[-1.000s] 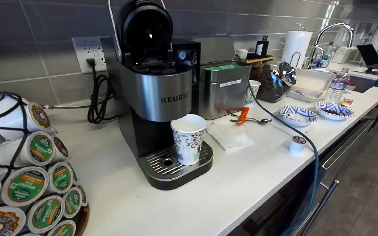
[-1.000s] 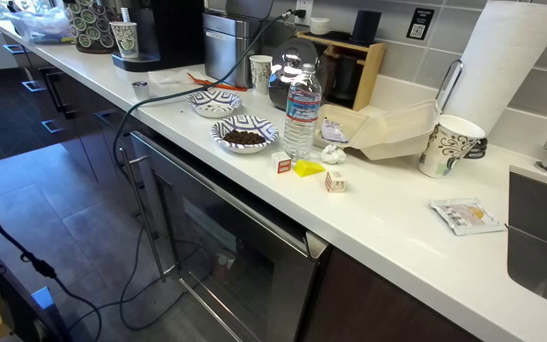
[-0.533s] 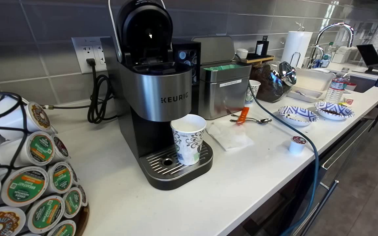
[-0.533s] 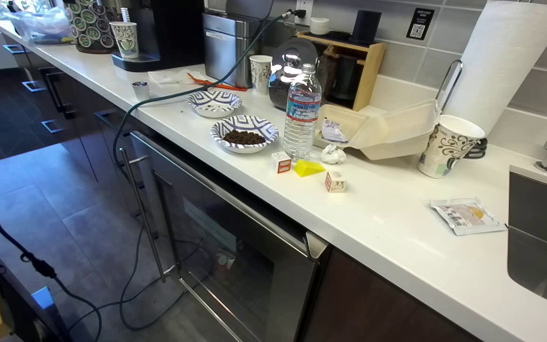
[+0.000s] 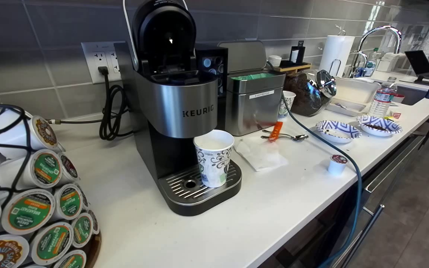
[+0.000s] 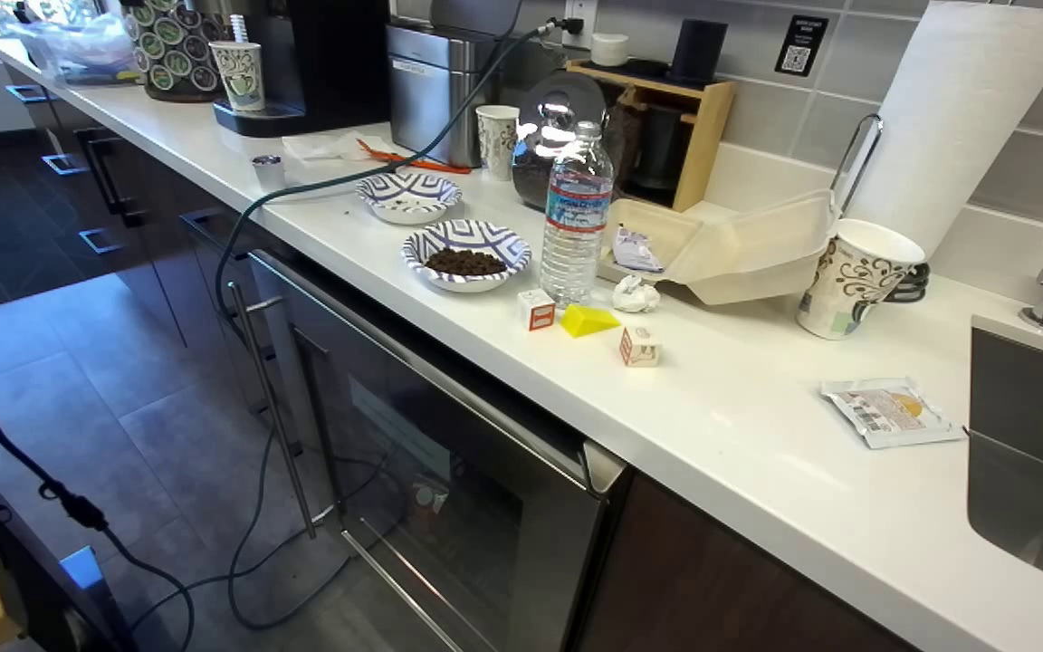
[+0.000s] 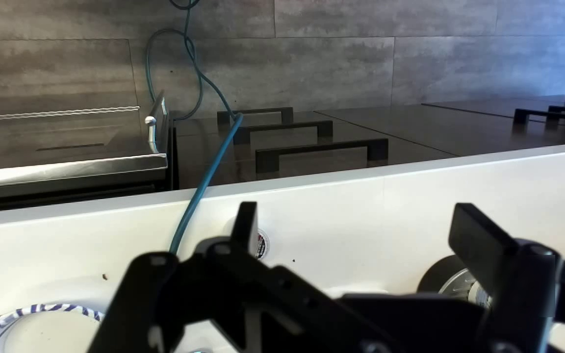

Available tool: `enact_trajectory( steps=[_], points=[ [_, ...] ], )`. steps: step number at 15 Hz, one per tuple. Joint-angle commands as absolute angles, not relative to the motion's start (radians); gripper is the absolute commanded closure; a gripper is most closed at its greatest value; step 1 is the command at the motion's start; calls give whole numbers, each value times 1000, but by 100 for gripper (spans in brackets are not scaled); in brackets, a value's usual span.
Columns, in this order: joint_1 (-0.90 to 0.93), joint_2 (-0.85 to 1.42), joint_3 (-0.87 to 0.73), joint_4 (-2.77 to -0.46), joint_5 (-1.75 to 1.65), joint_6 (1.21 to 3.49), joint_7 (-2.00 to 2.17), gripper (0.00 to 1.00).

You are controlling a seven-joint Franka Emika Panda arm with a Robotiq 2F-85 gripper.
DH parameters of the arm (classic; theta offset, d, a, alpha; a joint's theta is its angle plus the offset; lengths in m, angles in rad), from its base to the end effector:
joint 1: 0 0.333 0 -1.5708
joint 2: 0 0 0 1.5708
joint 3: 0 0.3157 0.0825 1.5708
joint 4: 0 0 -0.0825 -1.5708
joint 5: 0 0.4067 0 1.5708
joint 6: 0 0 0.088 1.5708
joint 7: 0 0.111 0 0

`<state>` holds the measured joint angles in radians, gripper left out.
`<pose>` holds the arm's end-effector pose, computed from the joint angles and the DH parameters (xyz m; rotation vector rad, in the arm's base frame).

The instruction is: Put the coffee pod in the coffeemaker

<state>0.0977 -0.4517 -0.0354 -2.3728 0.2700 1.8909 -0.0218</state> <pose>0.4302 0.0469 0.4802 -2.8715 0.0022 0.0533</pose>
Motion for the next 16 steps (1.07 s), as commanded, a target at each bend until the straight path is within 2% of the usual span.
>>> enact_trajectory(
  steps=[1,12,16],
  points=[
    [80,-451,-20,-2371,276,1887,-28,0],
    [80,-451,-20,-2371,276,1887,-28,0],
    [79,-421,36,-2437,274,2171,14,0]
  ],
)
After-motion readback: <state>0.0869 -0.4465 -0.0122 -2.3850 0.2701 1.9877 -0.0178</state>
